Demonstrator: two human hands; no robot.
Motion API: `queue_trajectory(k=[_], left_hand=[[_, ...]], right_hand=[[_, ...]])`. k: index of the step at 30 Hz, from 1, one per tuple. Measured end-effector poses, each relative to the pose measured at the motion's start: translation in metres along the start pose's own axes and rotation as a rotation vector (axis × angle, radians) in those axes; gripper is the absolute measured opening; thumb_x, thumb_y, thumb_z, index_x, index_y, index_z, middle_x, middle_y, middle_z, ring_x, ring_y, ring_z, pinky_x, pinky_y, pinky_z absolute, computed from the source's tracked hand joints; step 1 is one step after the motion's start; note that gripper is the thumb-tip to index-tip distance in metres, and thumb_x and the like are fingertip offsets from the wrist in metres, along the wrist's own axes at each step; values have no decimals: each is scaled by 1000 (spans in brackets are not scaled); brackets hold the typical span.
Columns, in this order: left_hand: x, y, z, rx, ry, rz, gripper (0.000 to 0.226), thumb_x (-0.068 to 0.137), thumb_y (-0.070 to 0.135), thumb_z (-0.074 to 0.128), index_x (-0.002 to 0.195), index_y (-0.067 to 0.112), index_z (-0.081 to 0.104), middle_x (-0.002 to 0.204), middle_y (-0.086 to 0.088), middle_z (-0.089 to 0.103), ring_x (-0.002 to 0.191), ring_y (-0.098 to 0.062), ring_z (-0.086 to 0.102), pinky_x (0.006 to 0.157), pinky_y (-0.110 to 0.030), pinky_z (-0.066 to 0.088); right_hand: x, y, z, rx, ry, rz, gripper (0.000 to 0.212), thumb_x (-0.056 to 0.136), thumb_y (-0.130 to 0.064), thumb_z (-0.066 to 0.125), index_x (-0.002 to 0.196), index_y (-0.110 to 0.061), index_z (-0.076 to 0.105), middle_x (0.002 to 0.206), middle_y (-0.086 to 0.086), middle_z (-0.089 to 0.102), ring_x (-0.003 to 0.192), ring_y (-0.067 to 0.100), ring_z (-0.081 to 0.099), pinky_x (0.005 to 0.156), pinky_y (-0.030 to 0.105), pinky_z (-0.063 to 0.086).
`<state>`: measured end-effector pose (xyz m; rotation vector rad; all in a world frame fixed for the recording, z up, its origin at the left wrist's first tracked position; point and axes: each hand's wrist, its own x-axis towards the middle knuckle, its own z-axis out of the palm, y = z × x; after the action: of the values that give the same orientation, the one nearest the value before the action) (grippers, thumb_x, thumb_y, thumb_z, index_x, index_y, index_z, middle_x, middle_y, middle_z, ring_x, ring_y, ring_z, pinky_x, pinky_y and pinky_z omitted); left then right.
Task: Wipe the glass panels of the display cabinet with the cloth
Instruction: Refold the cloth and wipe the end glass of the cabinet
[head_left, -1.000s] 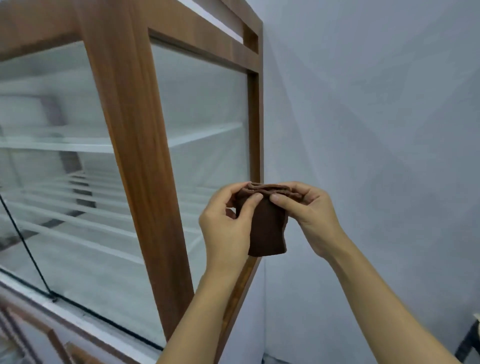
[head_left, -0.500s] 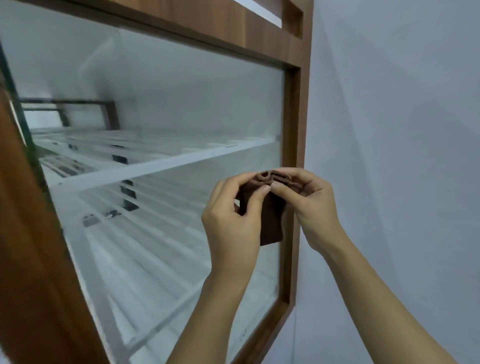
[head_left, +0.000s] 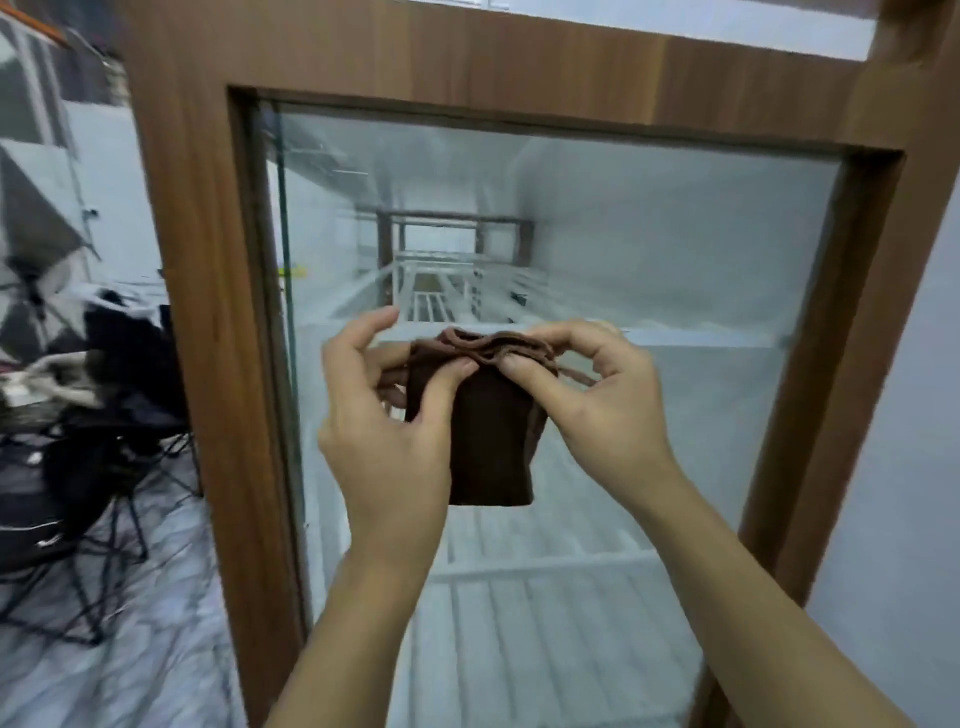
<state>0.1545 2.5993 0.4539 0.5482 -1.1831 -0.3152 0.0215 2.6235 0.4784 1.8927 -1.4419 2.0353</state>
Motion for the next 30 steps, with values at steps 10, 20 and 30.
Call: queue_trajectory(k=[10,20,30], left_hand=[[61,-27,1,410,242,427,16,85,5,76,81,3,61,97,-10,59,94,-17,54,87,-18,40],[21,-48,22,754,-159,361,66,107,45,25,158,6,9,167,-8,0,154,-22,-8,125,-38,-6],[-35,-93,-4,993,-346,629,52,108,45,21,158,33,14,166,-4,8,155,-26,0,124,-51,7]], right_hand=[[47,-15,53,-503,204,-389,16,78,-40,71,88,-29,66,121,-7,57,114,16,34,85,34,17],[22,47,-17,-591,241,-403,52,91,-53,56,134,-26,46,152,0,34,145,22,27,113,56,12],[19,106,-134,-907,442,-469,45,99,-39,52,137,-14,47,149,12,41,145,30,30,116,56,14]])
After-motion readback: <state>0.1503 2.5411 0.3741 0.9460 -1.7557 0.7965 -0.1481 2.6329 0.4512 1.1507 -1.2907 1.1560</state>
